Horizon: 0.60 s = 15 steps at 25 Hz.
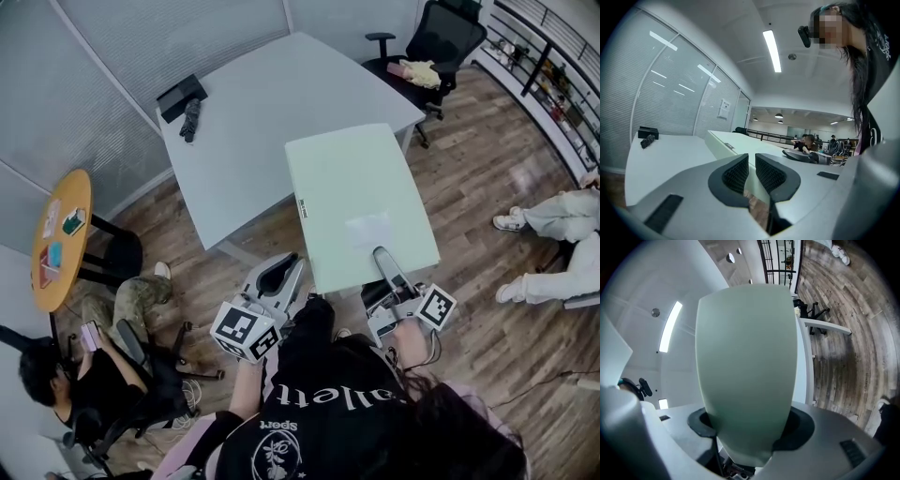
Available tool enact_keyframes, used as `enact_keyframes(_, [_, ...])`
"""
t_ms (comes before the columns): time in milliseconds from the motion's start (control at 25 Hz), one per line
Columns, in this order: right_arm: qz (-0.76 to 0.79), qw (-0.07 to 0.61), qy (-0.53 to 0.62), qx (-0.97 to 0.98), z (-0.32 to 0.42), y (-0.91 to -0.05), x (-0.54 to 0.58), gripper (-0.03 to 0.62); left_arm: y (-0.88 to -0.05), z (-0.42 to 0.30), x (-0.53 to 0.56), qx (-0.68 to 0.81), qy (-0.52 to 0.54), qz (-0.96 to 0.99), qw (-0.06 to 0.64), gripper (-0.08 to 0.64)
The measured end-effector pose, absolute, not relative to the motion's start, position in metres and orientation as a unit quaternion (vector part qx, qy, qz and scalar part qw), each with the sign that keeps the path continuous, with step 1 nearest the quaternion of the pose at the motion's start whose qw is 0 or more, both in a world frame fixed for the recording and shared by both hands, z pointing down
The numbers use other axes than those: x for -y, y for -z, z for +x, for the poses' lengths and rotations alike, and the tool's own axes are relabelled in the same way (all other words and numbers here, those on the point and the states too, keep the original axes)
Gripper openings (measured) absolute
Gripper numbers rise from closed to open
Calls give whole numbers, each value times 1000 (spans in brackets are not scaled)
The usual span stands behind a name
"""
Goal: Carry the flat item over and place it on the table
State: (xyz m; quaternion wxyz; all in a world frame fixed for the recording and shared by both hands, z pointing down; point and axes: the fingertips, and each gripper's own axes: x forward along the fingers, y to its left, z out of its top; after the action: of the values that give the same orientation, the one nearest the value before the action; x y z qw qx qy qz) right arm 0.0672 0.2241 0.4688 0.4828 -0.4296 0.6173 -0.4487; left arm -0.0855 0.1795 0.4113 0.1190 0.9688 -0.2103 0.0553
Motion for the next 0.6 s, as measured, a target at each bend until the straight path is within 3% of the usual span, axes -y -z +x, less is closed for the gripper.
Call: enact_keyframes(600, [-454, 473, 446, -609, 98, -480, -148, 298, -426, -49, -97, 181, -63, 975, 112, 61])
